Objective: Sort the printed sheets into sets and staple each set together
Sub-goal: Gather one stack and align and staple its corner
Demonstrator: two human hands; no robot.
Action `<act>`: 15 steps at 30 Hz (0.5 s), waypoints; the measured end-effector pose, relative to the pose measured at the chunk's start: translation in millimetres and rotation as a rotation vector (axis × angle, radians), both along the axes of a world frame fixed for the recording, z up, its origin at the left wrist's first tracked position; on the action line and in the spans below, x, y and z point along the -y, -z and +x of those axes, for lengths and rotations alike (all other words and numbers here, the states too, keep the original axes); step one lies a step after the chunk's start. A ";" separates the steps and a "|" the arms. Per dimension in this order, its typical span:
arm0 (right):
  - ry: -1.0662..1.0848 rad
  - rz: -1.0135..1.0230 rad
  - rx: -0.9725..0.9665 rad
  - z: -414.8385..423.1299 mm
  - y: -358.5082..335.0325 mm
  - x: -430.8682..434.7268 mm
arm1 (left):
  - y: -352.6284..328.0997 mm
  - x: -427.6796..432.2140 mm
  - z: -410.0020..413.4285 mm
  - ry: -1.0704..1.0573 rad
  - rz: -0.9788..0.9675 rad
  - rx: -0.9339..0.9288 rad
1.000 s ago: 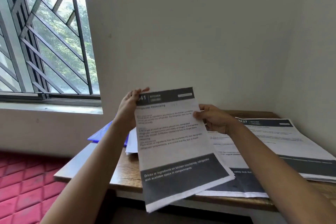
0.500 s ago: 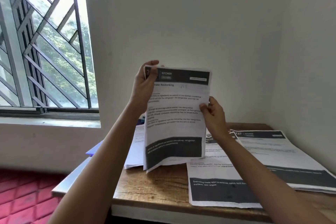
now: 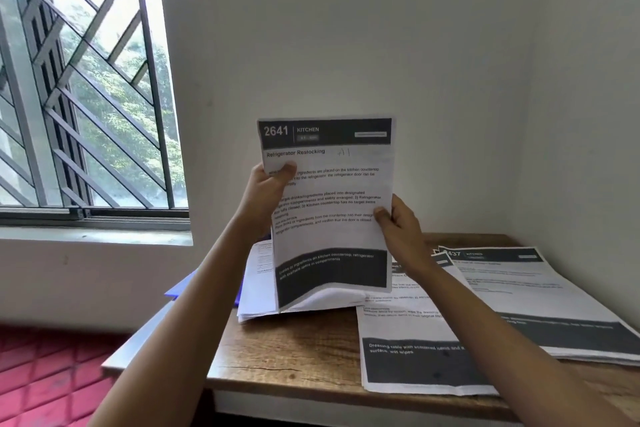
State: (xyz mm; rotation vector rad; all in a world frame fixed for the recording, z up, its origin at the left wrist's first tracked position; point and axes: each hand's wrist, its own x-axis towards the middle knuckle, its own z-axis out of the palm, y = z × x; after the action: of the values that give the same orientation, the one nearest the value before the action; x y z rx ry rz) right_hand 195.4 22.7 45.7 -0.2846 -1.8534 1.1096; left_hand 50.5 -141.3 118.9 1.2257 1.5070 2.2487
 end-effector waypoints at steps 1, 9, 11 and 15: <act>-0.003 0.001 0.007 0.0 0.6 0.7 | 2.7 1.1 0.1 -0.006 0.005 0.015; 0.012 -0.002 0.148 -2.3 31.8 8.7 | 66.4 -1.3 1.7 0.022 -0.120 0.160; 0.023 0.018 0.146 -2.1 28.1 9.9 | 63.1 -4.9 2.0 0.031 -0.122 0.148; 0.043 0.010 0.121 1.8 10.4 6.9 | 45.6 -8.9 -3.2 0.028 -0.108 0.126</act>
State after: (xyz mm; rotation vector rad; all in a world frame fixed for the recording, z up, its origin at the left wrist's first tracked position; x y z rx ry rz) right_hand 197.2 15.8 35.3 -0.3916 -1.9492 1.0734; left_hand 47.4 -132.4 73.3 1.0484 1.5322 2.1524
